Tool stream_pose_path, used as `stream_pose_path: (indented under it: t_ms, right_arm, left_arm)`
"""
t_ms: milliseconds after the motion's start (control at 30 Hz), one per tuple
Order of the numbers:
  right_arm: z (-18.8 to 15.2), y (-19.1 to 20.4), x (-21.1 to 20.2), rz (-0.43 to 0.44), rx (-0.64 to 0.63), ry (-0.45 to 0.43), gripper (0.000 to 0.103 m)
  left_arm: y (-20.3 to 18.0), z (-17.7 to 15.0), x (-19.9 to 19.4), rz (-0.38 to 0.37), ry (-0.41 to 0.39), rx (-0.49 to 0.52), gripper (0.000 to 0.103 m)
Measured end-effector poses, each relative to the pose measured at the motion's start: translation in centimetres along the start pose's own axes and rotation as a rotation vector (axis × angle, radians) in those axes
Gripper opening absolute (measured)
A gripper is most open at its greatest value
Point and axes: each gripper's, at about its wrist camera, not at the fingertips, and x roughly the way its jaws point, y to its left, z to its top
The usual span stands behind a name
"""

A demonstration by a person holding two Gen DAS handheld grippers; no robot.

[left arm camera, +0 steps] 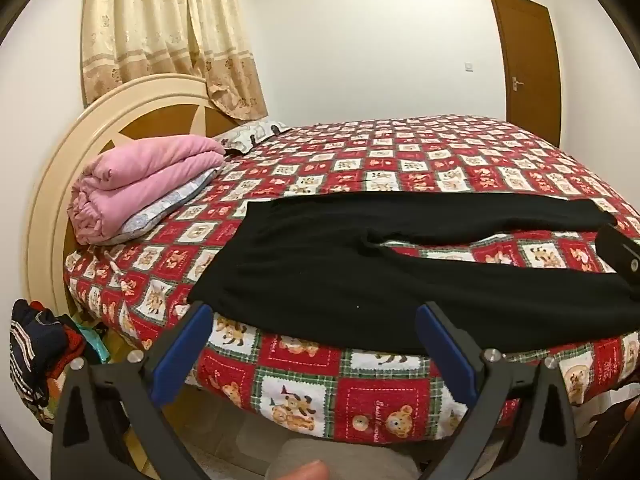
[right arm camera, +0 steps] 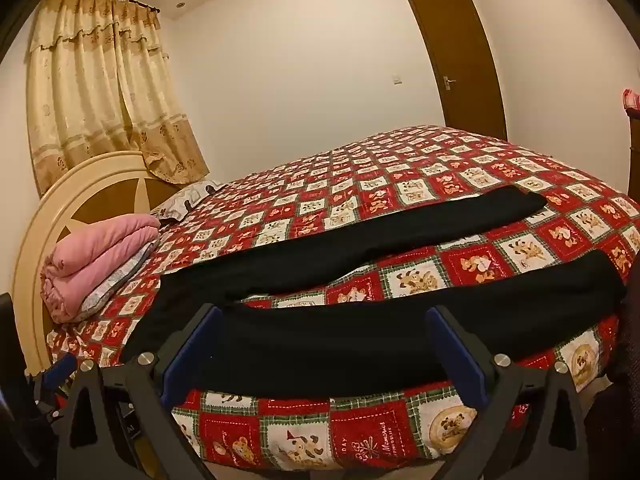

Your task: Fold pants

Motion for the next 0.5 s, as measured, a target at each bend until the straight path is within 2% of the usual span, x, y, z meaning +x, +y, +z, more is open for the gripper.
stream_pose_path:
  t_ms: [167, 333, 500]
  right_arm:
    - [-0.07, 0.44, -0.07, 0.002, -0.003, -0.003, 0.102]
    - [0.1, 0.7, -0.26, -0.002, -0.006, -0.003, 0.102]
    - [0.47, 0.88, -0.32, -0.003, -0.002, 0.004, 0.102]
  left_arm:
    - [-0.68, -0.34, -0.15, 0.016, -0.016, 0.017, 0.103]
    - [-0.81, -0.33, 0.08, 0.023, 0.016, 0.014, 0.103]
    - [-0.03, -0.37, 0.07, 0.01, 0.015, 0.005, 0.103]
